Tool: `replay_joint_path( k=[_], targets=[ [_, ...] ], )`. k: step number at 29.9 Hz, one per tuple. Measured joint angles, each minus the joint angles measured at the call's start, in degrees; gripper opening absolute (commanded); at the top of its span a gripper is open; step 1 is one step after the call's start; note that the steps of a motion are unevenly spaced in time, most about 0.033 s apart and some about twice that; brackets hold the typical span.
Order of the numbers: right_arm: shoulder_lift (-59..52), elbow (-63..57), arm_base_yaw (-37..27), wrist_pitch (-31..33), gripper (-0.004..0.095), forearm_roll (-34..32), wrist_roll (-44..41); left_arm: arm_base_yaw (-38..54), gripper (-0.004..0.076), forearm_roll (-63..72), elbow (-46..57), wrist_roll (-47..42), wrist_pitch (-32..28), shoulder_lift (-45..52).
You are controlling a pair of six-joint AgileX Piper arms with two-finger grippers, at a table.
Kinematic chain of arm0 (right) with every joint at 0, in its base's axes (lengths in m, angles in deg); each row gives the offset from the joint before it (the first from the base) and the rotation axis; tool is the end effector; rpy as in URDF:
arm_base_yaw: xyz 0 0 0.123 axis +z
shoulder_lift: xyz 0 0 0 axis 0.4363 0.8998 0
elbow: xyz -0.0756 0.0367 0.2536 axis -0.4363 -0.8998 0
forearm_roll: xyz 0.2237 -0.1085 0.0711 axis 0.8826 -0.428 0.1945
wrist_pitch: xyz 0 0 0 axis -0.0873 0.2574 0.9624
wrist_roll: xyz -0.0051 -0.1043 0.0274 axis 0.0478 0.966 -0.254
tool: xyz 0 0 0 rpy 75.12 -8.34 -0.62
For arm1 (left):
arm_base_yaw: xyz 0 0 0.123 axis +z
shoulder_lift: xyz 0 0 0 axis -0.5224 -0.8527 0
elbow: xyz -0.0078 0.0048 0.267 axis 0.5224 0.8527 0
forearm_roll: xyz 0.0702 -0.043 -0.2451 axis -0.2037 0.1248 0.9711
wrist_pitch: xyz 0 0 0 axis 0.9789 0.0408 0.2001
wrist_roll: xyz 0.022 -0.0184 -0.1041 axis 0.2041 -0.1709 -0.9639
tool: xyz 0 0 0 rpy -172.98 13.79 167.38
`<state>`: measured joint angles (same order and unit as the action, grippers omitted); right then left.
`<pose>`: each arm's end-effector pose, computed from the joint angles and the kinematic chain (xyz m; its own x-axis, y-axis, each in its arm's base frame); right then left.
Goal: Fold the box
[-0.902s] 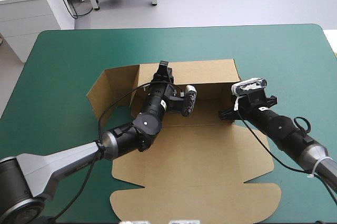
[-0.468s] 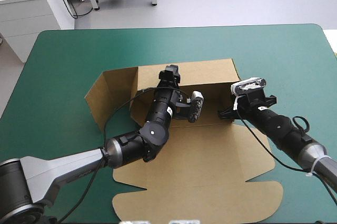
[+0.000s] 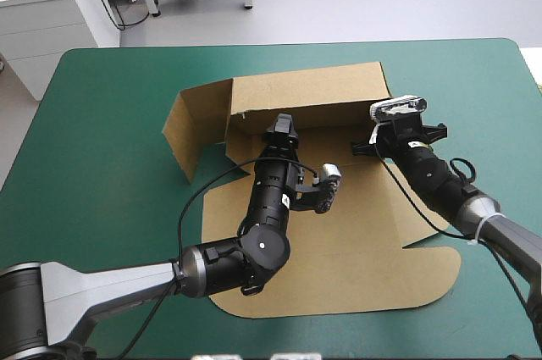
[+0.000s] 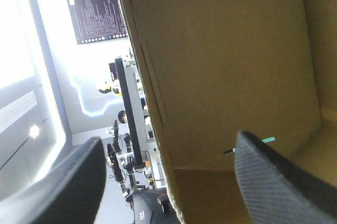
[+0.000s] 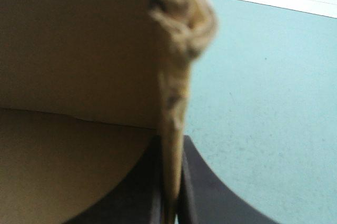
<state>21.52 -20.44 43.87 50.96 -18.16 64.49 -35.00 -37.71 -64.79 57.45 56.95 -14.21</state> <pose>0.3341 0.0844 0.2339 -0.3788 -0.1531 -0.9127 -0.1273 0.9855 -0.1125 0.2230 -0.2935 0.2711 0.2080 0.9730 0.1004 0.1697 -0.1370 0.9759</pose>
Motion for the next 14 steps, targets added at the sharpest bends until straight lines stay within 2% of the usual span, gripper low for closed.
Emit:
replay_joint_path(
  k=[2, 4, 5, 9, 14],
  targets=[
    [0.89, 0.77, 0.00, -0.15, -0.0019, 0.12, 0.00, -0.35, 0.0306, 0.60, 0.00, 0.00, 0.51, 0.00],
    [1.39, 0.94, 0.00, -0.15, -0.0019, 0.19, 0.00, -0.63, 0.0052, 1.94, 0.00, 0.06, 0.95, 0.00],
    [1.61, 0.99, 0.00, -0.15, -0.0019, 0.24, 0.00, -0.62, 0.0002, 3.61, 0.00, 0.43, 0.96, 0.00],
    [1.75, 1.05, 0.00, -0.10, -0.0019, 0.31, 0.00, -0.62, 0.0015, 10.42, 0.00, 8.26, 2.10, 0.00],
    [1.75, 1.09, 0.00, 0.11, -0.0019, 0.37, 0.00, 3.08, 0.0015, 29.79, -6.82, 26.39, 5.80, 0.00]
  ],
)
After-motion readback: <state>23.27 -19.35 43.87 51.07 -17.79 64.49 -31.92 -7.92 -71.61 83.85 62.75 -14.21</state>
